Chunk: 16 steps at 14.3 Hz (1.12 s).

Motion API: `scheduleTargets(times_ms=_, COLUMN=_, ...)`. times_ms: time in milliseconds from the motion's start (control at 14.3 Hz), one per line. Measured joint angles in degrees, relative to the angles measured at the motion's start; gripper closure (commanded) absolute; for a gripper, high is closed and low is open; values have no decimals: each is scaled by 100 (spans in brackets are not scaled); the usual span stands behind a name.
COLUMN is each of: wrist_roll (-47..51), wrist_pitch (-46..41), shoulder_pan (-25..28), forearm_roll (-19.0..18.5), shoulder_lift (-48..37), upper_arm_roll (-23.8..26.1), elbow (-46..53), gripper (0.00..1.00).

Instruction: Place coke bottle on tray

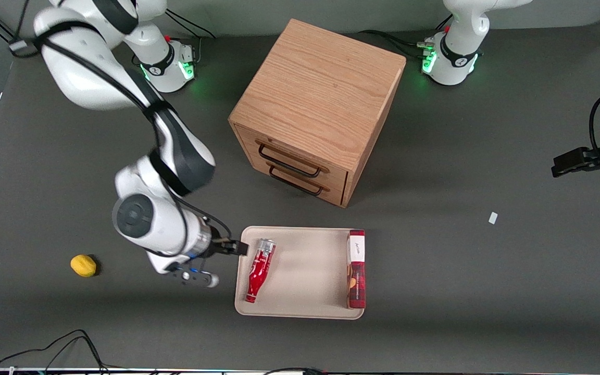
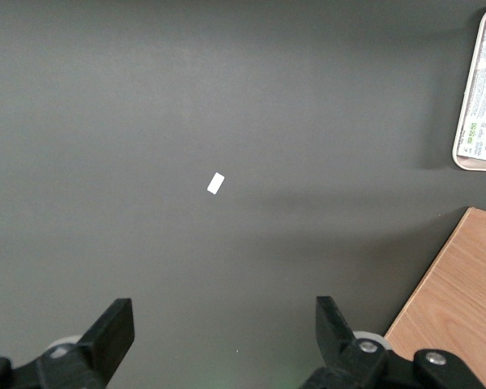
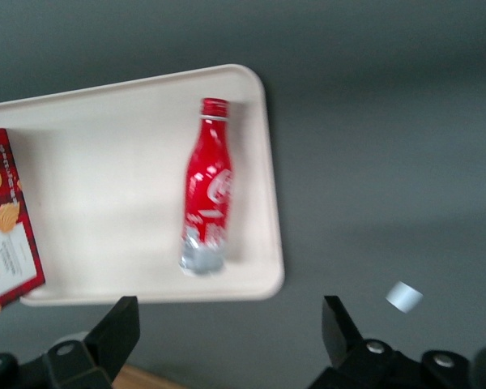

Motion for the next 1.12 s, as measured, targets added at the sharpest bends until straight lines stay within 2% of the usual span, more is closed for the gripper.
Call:
scheduleTargets(times_ms=280, wrist_roll=-55, wrist_pitch=-1492, shoulder_pan=-246, forearm_roll=36, shoulder_lift=-1191, upper_arm_roll=-354, elbow=-5, gripper=0)
scheduleTargets(times_ms=630, wrist_roll=-778, wrist_pitch=-2874, shoulder_pan=-334, forearm_roll=476, shoulder_lift=-2495, upper_arm_roll=-1142, elbow=-167, gripper=0)
scheduleTargets(times_ms=910, wrist_roll=-1121, wrist_pitch=-3044, shoulder_pan=-342, forearm_roll=799, shoulder_lift=-3767, upper_arm_roll=-1646, elbow=-1347, gripper=0)
scheduleTargets(times_ms=1120, wrist_roll=-1162, wrist_pitch=-2975, shoulder_pan=-341, forearm_roll=849, shoulder_lift=-4538, upper_arm_roll=-1757, elbow=-2264, gripper=0)
